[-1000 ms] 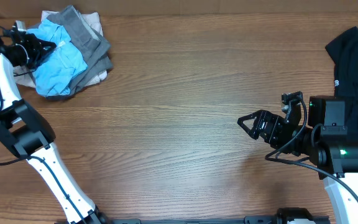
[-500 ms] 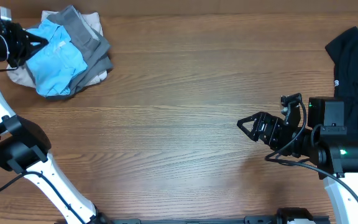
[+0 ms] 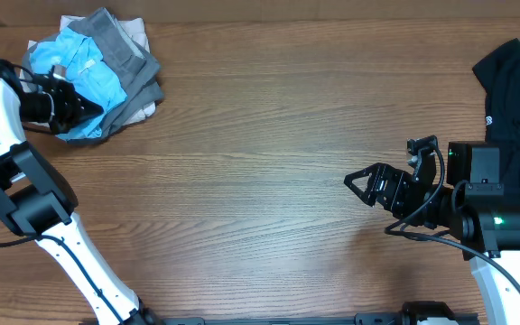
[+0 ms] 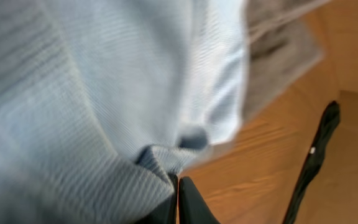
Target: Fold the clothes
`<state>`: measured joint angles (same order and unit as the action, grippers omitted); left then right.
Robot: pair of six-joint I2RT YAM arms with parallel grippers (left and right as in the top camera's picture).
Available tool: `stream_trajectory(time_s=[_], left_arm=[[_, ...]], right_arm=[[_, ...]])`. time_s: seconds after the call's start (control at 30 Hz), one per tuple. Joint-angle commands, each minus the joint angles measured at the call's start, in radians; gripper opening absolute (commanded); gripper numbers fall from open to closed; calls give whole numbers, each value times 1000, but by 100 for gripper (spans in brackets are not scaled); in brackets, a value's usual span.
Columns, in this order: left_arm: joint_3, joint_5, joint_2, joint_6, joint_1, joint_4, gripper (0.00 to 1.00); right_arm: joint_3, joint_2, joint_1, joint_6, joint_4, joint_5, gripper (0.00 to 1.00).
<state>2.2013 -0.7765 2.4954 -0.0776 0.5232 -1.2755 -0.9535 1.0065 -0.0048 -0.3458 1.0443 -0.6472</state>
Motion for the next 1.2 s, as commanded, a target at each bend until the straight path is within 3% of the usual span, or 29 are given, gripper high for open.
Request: stream_trajectory(time_s=[0.0, 0.23, 0.43, 0.5, 0.6, 0.77, 0.93, 1.17], left_arm=[[-57, 3, 3, -23, -2, 60, 9], [-82, 16, 3, 3, 16, 155, 14], [49, -218, -18, -14, 11, 79, 16], [124, -211, -37, -59, -3, 14, 24], [217, -191, -73, -84, -31, -62, 47], [313, -244, -169, -87, -85, -167, 63], [322, -264, -309, -89, -130, -261, 68], [322, -264, -583, -103, -153, -409, 72]], right_arm=[[-8, -2, 6, 11, -3, -8, 100], [-8, -2, 6, 10, -5, -8, 100], [-8, -2, 6, 8, -13, -11, 100], [-8, -2, 6, 6, -14, -25, 100], [-8, -2, 6, 6, -20, -58, 100], [-9, -2, 5, -9, -57, -72, 97], [-9, -32, 6, -74, -85, -93, 96], [-9, -217, 6, -112, 30, -117, 100]])
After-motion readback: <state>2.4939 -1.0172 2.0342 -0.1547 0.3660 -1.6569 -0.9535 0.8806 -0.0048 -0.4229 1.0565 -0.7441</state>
